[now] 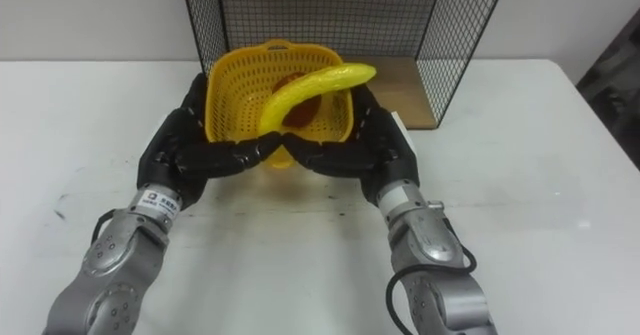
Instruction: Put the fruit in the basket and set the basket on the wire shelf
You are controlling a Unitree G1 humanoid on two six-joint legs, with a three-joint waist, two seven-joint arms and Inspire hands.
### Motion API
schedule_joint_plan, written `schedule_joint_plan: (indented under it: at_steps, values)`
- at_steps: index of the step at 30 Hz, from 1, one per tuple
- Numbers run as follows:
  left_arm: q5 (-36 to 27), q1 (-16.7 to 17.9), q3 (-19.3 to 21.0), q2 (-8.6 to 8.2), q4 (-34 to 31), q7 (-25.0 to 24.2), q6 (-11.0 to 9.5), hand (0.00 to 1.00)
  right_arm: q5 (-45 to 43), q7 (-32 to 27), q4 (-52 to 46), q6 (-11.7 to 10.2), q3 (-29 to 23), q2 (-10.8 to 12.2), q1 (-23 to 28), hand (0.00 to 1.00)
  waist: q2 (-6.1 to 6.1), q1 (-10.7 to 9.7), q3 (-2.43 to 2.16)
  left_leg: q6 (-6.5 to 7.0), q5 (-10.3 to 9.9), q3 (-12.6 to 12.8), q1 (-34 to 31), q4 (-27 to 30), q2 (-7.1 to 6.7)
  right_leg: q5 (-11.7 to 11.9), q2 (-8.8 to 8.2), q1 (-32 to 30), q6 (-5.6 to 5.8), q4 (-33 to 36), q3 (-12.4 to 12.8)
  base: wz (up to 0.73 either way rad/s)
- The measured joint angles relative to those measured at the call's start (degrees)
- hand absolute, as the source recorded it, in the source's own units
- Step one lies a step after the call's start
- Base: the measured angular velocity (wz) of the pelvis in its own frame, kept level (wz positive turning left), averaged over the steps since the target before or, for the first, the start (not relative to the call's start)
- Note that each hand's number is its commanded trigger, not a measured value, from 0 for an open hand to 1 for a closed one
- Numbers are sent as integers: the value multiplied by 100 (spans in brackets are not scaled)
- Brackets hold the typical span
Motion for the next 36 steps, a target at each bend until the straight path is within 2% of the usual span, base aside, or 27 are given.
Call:
schedule_joint_plan:
  at_steps: [8, 21, 23, 31, 36]
  values:
    - [247, -32, 36, -9, -2, 6, 31, 0, -71, 3, -1, 0, -5, -1, -32, 0, 12, -41, 2, -13, 104, 7, 6, -141, 7, 143, 19, 41, -14, -223, 3, 0]
    - [250, -110, -21, -16, -3, 233, 118, 0, -20, -27, -3, -1, -4, 9, -42, 0, 83, -81, 5, -1, 118, 30, 13, -156, 24, 244, 37, 91, -7, -348, 6, 0]
    - [252, -131, -20, -17, -42, 256, 191, 0, -21, -64, -3, 0, -3, 13, -55, 0, 95, -80, 3, -2, 119, 31, 1, -152, 32, 252, 44, 80, -13, -349, 5, 0]
    - [258, -200, -6, -16, -43, 394, 283, 0, 4, -141, -13, -46, -3, 33, -473, 0, 107, -77, -1, -35, 138, 54, -3, -144, 74, 296, 80, 76, -47, -365, -10, -1]
    - [401, -200, -4, -16, -43, 416, 291, 0, -38, -161, -13, -140, 6, 48, -489, 0, 113, -81, -2, -47, 147, 55, 3, -150, 79, 298, 86, 76, -49, -364, -4, 0]
